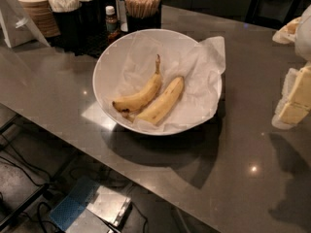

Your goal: Pick banana from white bowl

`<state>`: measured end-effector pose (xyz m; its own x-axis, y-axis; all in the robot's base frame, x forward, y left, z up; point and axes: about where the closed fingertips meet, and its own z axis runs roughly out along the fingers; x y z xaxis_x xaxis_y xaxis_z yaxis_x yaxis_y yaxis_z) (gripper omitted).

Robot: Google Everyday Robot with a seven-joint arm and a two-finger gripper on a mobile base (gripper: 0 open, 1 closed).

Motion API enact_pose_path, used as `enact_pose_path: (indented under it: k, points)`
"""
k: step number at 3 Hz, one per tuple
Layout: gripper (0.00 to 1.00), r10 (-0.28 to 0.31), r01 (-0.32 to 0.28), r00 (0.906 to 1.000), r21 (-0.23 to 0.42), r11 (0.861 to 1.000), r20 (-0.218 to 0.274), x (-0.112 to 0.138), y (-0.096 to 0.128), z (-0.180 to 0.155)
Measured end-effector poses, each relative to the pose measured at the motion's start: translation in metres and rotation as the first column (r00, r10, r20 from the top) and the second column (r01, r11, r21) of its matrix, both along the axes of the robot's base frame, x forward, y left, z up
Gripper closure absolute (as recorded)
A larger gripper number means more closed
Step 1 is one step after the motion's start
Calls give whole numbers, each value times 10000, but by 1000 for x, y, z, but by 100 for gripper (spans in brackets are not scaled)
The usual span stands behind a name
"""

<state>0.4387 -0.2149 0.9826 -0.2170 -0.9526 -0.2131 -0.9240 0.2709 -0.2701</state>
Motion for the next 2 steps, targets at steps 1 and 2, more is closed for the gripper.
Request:
enact_pose_path:
  k: [1, 2]
  points:
    - [0, 2, -2, 10000, 0, 10000, 1, 0, 0, 0]
    - [0, 73, -73, 10000, 7, 10000, 56, 2, 2, 1]
